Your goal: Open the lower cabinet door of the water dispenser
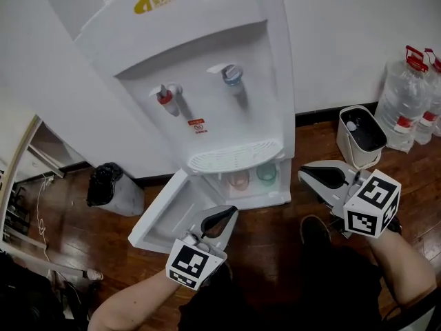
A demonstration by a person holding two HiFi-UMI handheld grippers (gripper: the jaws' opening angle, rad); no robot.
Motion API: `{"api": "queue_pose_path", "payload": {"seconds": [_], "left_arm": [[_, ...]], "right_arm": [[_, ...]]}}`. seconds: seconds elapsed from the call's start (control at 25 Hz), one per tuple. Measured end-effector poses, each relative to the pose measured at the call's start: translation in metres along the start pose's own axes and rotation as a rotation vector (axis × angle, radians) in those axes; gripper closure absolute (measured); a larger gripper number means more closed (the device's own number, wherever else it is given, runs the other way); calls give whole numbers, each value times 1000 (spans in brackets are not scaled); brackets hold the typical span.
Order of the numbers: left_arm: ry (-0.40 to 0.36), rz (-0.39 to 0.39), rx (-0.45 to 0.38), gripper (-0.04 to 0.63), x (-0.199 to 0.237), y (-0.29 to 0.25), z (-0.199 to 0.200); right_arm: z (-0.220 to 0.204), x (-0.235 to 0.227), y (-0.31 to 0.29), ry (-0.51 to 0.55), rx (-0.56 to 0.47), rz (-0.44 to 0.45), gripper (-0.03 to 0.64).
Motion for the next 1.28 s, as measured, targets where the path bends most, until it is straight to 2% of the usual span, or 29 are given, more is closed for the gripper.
{"api": "queue_pose_path", "payload": {"seconds": [0.12, 0.28, 0.4, 0.48, 0.68, 0.88, 0.96, 1.08, 1.12, 1.28], "left_arm": [[-56, 22, -23, 595, 1, 22, 26], [-102, 17, -122, 595, 4, 55, 87], [-96, 0, -169, 595, 6, 74, 123], [-51, 17, -192, 593, 6, 85, 139], [143, 94, -222, 576, 7, 100, 169], [284, 147, -260, 555, 3, 102, 195], [290, 200, -275, 554, 5, 104, 197], [224, 260, -250, 541, 0, 107, 187], [236, 263, -240, 541, -2, 108, 180], [382, 276, -173, 540, 5, 100, 144]], "right_arm": [[22, 19, 5, 23, -7, 27, 614], [53, 45, 5, 36, -17, 78, 615], [74, 63, 4, 12, -45, 107, 615], [85, 74, 3, 16, -48, 127, 615], [111, 93, 9, 48, -46, 105, 615], [130, 108, 0, -80, -61, 148, 615], [133, 112, -8, -83, -51, 157, 615], [124, 114, -16, -98, -39, 167, 615], [119, 113, -17, -113, -29, 171, 615], [99, 103, -16, -123, 30, 175, 615]]}}
Point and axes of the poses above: the fingertips, and each gripper's own axes: y backward along the fingers, x to its left, z out of its top, the point moved 10 cm from there along y, backward along the fingers, and after that the axes turned 5 degrees about -y, right-handed, at the moved point
